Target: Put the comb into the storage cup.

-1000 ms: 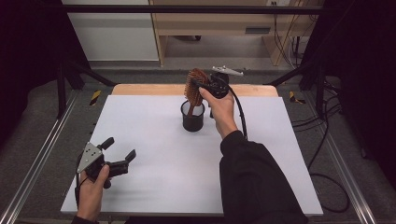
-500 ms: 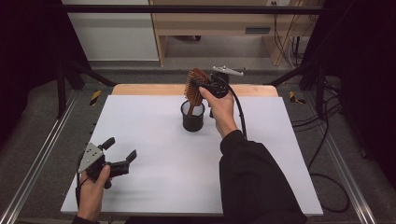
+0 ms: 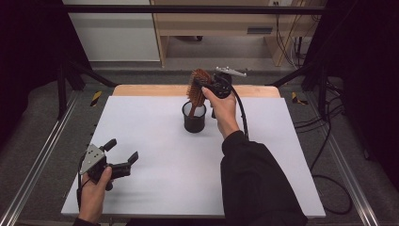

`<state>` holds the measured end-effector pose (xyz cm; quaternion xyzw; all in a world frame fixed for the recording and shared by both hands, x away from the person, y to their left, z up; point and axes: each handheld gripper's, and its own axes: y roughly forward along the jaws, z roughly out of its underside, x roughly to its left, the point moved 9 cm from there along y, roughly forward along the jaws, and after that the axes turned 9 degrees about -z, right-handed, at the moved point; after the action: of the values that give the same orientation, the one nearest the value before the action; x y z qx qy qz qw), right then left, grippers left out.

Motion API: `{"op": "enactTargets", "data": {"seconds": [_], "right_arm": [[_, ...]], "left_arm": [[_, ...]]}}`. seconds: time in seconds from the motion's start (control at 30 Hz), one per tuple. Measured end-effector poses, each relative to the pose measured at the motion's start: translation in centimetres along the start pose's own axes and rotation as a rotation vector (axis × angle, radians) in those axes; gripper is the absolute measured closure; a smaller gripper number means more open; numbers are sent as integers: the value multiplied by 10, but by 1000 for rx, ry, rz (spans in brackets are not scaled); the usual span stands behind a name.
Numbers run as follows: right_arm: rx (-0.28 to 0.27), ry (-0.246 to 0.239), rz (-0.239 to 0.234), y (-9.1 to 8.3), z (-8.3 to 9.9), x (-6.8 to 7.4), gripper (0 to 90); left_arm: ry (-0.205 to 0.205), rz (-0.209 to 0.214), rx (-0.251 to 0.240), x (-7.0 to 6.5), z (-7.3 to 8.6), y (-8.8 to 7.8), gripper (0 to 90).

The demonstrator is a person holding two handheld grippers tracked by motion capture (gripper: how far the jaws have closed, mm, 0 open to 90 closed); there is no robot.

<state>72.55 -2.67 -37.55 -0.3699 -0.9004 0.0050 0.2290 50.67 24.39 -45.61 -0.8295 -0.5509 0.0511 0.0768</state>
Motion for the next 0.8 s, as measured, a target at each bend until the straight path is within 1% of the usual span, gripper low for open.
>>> {"op": "enactTargets", "data": {"seconds": [0.43,0.63,0.8], "right_arm": [[-2,25,26,0,1,-16,467],[1,27,27,-1,2,-19,460],[4,30,22,-1,2,-19,454]], "left_arm": [[0,5,4,-1,1,1,18],[5,9,8,-3,1,1,18],[5,9,9,-3,1,1,18]]}}
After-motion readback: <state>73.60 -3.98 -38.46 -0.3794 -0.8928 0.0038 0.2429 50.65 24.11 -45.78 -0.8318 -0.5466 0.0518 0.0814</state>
